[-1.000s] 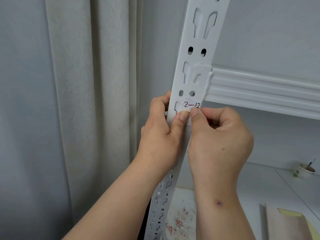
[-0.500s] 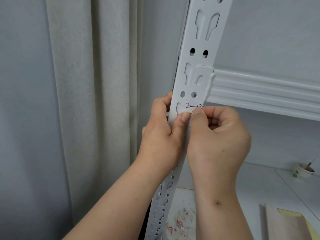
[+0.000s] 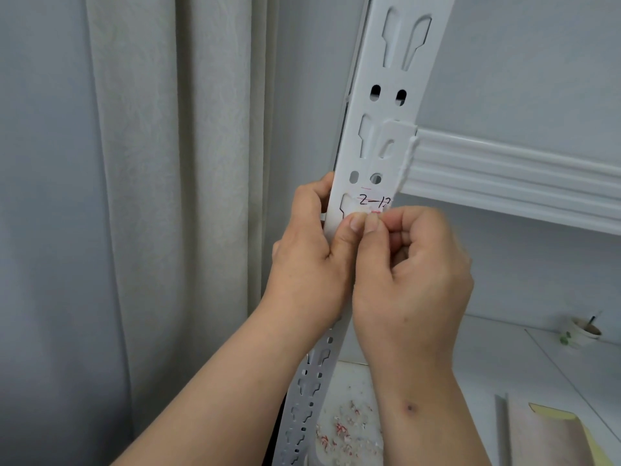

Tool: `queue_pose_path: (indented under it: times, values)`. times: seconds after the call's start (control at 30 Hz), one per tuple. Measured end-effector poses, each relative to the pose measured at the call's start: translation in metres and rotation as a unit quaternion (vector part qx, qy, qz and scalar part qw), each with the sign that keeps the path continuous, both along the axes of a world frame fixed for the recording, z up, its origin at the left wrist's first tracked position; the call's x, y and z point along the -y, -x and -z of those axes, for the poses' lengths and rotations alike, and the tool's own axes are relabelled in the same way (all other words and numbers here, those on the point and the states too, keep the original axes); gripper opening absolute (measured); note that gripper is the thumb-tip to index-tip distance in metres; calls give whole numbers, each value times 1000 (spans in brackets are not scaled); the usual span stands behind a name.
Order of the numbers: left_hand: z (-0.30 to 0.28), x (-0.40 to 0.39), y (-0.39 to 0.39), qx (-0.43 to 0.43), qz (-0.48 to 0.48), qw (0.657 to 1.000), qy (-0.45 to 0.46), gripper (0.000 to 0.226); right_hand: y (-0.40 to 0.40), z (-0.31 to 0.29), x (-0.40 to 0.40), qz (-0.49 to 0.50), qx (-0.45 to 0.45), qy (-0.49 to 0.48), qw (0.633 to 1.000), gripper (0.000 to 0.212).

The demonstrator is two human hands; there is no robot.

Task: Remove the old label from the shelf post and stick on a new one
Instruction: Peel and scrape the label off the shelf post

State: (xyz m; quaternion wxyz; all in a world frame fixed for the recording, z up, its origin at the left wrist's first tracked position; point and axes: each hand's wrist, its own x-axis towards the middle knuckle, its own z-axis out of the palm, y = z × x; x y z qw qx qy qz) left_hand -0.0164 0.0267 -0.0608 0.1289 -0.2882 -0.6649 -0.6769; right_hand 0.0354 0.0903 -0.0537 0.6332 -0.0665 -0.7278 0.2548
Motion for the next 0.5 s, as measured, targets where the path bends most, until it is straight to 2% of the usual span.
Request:
queue_pose_path:
  times: [0.17, 0.3, 0.5]
  values:
    - [1, 0, 0, -3, 1, 1000, -3, 27, -1, 1, 0, -16, -7, 64, 998, 19]
    - [0, 0, 0, -2, -3, 1000, -2, 28, 5, -5, 0, -16, -20, 58, 998, 7]
    - [-1, 0, -1, 0, -2, 1000, 3, 29, 7, -5, -2, 8, -6, 18, 1000, 6]
